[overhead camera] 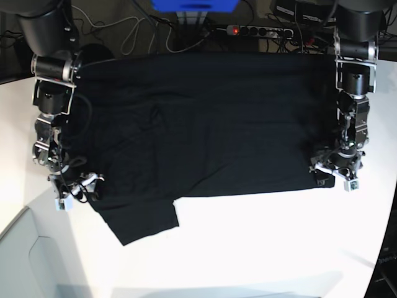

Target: Fold the T-shirt properly

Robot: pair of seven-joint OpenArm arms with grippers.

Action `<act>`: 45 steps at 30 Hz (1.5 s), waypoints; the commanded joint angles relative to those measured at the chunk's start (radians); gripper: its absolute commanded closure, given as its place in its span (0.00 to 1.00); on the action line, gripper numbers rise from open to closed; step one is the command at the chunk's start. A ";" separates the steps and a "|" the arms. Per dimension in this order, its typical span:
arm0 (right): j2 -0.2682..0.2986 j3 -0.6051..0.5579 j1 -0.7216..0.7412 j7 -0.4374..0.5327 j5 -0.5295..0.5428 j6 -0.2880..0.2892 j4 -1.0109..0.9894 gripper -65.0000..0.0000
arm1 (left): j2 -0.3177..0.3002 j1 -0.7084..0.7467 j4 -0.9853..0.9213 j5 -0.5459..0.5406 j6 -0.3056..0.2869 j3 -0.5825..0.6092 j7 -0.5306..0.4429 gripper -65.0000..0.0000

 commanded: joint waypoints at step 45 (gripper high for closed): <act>0.017 0.012 -0.189 -0.116 -0.005 -0.001 0.482 1.00 | 0.016 0.203 0.525 -0.003 0.012 -0.277 0.325 1.00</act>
